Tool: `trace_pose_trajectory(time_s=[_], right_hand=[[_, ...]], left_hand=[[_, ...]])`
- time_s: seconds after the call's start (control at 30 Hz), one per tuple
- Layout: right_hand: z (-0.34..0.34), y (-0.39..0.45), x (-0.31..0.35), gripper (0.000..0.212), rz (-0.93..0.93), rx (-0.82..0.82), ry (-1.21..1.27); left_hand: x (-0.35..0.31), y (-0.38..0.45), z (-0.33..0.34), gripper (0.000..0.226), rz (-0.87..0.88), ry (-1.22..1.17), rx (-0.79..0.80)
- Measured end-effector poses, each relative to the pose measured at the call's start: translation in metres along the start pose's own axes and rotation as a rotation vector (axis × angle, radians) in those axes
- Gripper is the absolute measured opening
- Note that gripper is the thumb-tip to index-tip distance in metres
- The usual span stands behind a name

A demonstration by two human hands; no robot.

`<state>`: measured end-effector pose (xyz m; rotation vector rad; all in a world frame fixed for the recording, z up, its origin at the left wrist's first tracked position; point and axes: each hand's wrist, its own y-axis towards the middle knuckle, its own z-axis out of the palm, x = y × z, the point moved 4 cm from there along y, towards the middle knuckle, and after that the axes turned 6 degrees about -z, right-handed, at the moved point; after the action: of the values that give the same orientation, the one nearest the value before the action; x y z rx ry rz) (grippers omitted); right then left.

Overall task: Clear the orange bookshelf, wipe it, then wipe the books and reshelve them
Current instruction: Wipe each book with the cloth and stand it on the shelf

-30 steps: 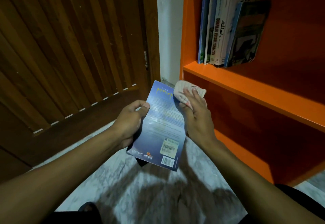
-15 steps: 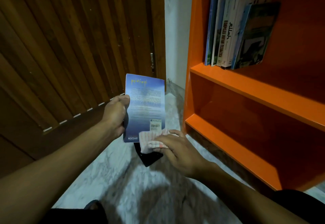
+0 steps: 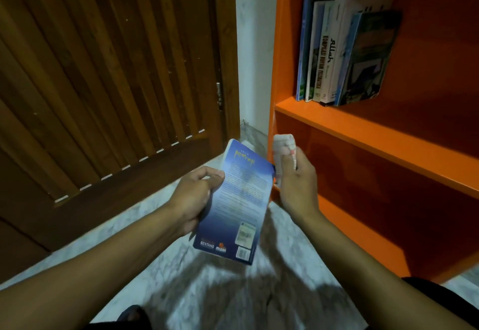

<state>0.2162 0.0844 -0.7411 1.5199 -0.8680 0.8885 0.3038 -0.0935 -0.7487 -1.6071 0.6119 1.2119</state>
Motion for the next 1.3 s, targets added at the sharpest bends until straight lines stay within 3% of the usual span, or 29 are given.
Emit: trace_pose_trajectory(time_s=[0.17,0.4,0.47,0.57,0.77,0.87,0.93,1.0,1.13,1.2,1.3], right_hand=[[0.033,-0.02,-0.002,0.042,-0.107,0.304,-0.206],[0.049,-0.047,-0.007,0.046,-0.152,0.558,-0.203],[0.053,-0.056,-0.007,0.043,-0.226,0.637,-0.189],[0.06,-0.07,-0.004,0.038,-0.35,0.718,-0.164],[0.064,-0.089,-0.009,0.039,-0.428,0.882,-0.178],[0.062,-0.09,-0.022,0.026,-0.182,0.908,-0.128],[0.058,-0.086,-0.037,0.03,0.041,0.858,-0.199],[0.051,-0.08,-0.052,0.034,0.263,0.753,-0.157],[0.043,-0.065,-0.065,0.04,0.759,0.42,0.286],[0.042,-0.057,-0.059,0.04,0.859,0.338,0.516],[0.044,-0.05,-0.038,0.043,0.826,0.427,0.728]], left_hand=[[0.005,-0.006,0.03,0.013,-0.05,-0.078,0.069],[-0.005,0.01,0.011,0.008,-0.098,-0.407,-0.085],[-0.006,0.021,-0.004,0.02,-0.098,-0.477,-0.141],[-0.007,0.032,-0.022,0.035,-0.109,-0.491,-0.186],[-0.019,0.038,-0.056,0.025,0.014,-0.48,-0.309],[-0.02,0.042,-0.07,0.03,0.05,-0.454,-0.316],[-0.022,0.04,-0.074,0.032,0.059,-0.443,-0.308],[-0.026,0.033,-0.07,0.028,0.062,-0.408,-0.28],[-0.023,0.028,-0.06,0.022,0.059,-0.321,-0.172],[-0.02,0.028,-0.055,0.027,0.042,-0.288,-0.125],[-0.013,0.03,-0.048,0.035,0.012,-0.268,-0.105]])
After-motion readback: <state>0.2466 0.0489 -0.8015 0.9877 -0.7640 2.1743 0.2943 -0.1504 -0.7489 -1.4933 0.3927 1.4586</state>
